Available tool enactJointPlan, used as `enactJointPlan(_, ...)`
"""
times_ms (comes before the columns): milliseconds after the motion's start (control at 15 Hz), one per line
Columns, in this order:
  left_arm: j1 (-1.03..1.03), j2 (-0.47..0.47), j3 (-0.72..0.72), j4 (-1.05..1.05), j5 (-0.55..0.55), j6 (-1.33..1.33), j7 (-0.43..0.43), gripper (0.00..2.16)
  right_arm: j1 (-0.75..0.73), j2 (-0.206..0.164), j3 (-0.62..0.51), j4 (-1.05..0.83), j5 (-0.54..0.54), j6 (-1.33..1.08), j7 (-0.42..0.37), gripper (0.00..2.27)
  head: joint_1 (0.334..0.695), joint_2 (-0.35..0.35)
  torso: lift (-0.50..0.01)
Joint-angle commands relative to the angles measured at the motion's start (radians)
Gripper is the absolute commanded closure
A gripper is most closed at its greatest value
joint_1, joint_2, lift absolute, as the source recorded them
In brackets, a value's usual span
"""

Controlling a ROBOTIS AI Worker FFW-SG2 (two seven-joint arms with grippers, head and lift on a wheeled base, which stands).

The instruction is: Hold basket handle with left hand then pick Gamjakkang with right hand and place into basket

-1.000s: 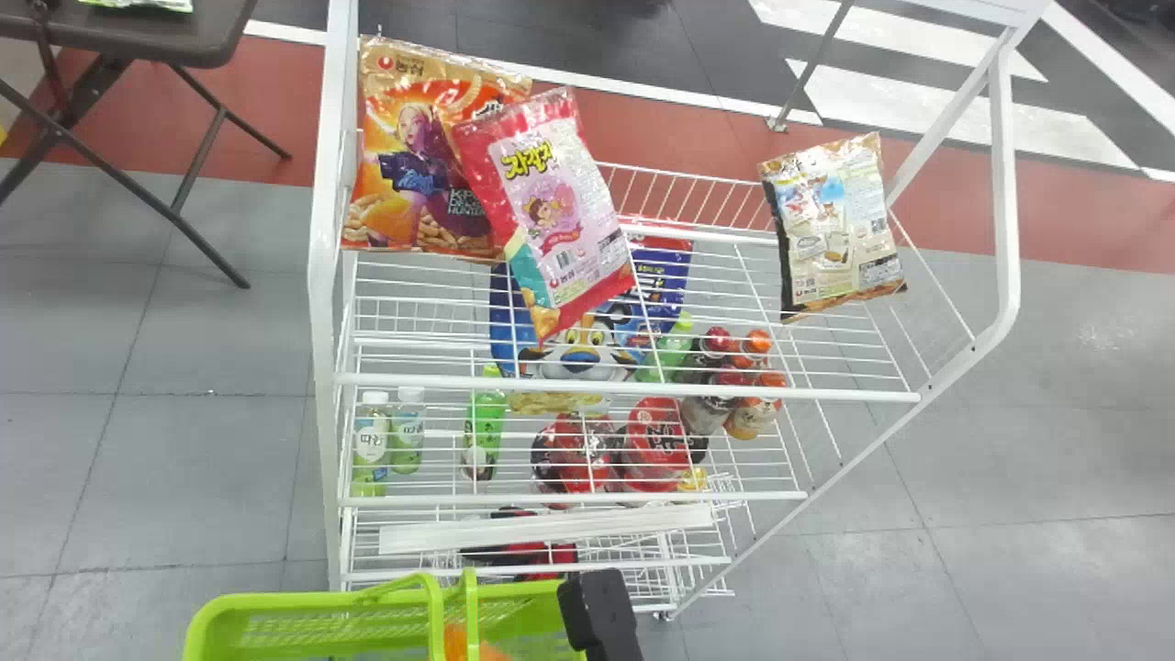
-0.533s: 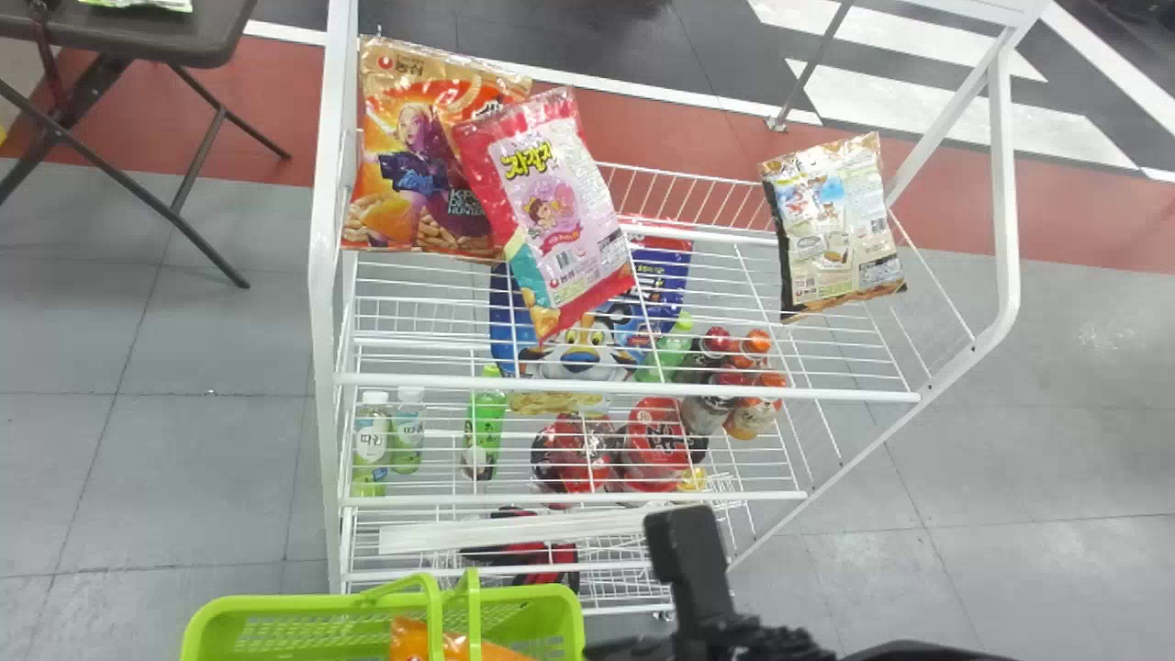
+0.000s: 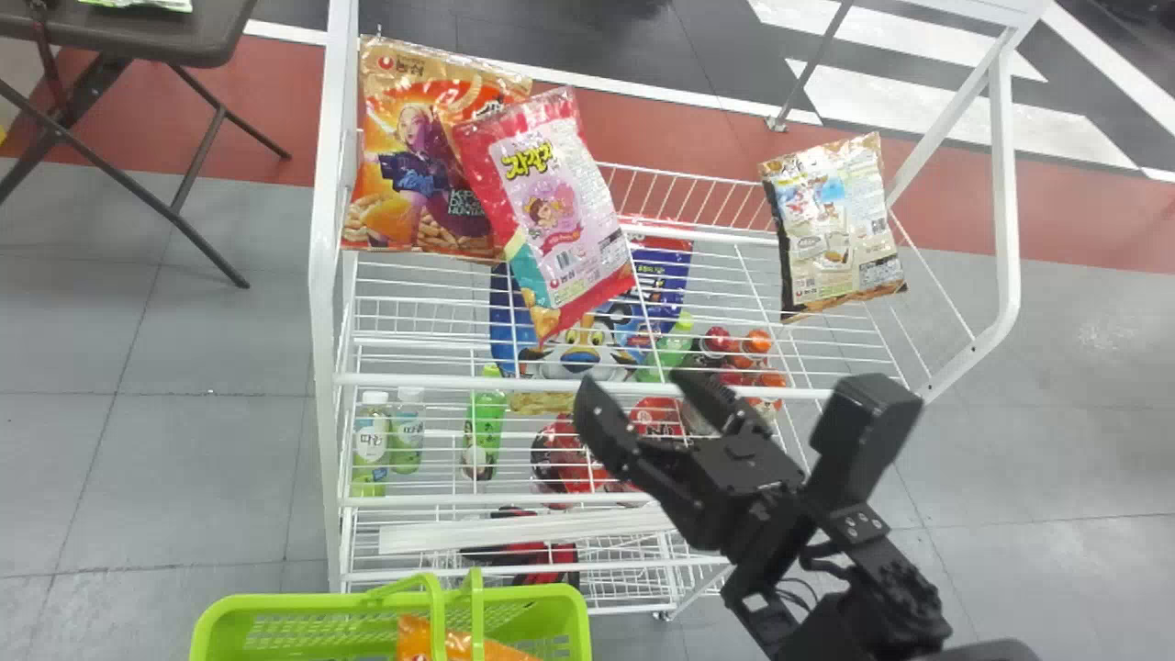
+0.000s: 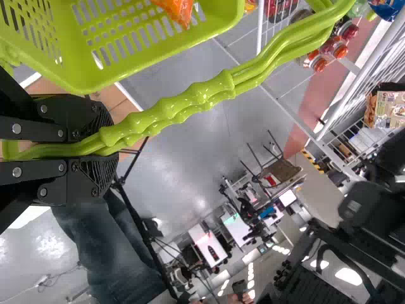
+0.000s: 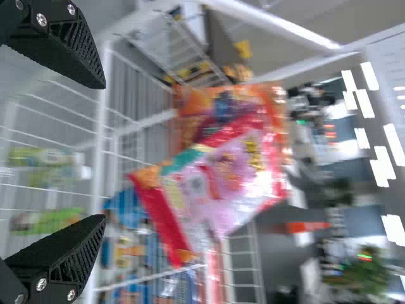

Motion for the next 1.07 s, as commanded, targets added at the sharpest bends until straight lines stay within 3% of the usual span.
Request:
enactJointPlan(0, -0.005, -0.001, -0.003, 0.012, 0.002, -0.018, -0.001, 2.14, 0.034, 0.013, 0.02, 0.098, 0.049, -0.33, -0.001, 0.07, 0.695, -0.35, -0.019)
enactJointPlan(133, -0.008, -0.001, -0.003, 0.016, 0.002, -0.018, -0.001, 2.14, 0.048, 0.017, 0.022, 0.147, 0.052, -0.404, -0.006, 0.07, 0.695, -0.35, -0.019)
enactJointPlan(467, -0.008, -0.001, -0.001, 0.018, 0.005, -0.018, -0.006, 2.14, 0.054, 0.022, 0.014, 0.118, 0.052, -0.324, -0.076, 0.08, 0.695, -0.35, -0.019)
enactJointPlan(1000, -0.009, 0.001, -0.001, 0.018, 0.008, -0.027, -0.009, 2.14, 0.054, 0.026, -0.001, 0.093, 0.051, -0.272, -0.088, 0.08, 0.695, -0.35, -0.019)
